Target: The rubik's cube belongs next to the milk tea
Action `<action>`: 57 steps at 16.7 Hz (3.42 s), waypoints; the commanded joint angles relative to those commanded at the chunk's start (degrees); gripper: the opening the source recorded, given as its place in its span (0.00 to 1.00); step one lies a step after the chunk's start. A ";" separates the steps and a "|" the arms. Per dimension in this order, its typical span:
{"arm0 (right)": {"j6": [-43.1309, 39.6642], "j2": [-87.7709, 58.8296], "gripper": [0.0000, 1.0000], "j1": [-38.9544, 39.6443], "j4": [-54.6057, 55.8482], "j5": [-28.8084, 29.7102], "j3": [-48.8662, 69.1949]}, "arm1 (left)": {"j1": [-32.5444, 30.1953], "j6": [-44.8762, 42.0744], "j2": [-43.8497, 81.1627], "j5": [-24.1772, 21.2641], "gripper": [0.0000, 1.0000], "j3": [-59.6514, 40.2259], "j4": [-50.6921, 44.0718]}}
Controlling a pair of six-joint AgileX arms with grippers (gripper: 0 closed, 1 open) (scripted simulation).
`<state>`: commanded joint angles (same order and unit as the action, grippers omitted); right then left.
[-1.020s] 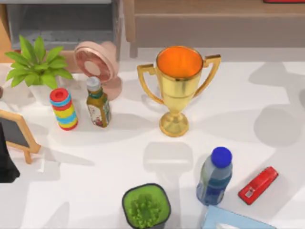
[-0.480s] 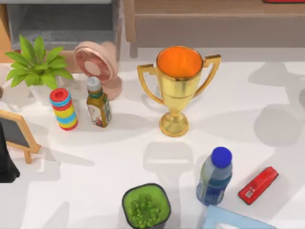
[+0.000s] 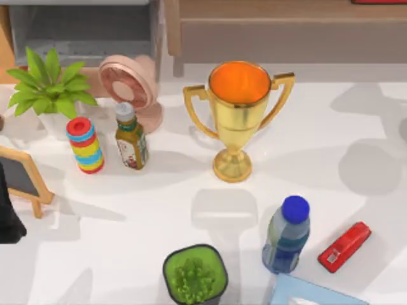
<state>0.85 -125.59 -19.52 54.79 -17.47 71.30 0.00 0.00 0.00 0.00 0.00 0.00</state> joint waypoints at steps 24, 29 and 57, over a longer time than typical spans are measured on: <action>-3.25 12.39 0.00 3.25 -23.07 -2.86 7.18 | 0.00 0.00 0.00 0.00 1.00 0.00 0.00; -2.32 18.58 0.00 10.90 -54.32 -1.59 14.15 | 0.00 0.00 0.00 0.00 1.00 0.00 0.00; 14.29 7.43 0.00 33.94 -117.48 16.77 22.15 | 0.00 0.00 0.00 0.00 1.00 0.00 0.00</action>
<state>15.14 -118.16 14.42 -62.69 -0.71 93.45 0.00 0.00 0.00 0.00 0.00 0.00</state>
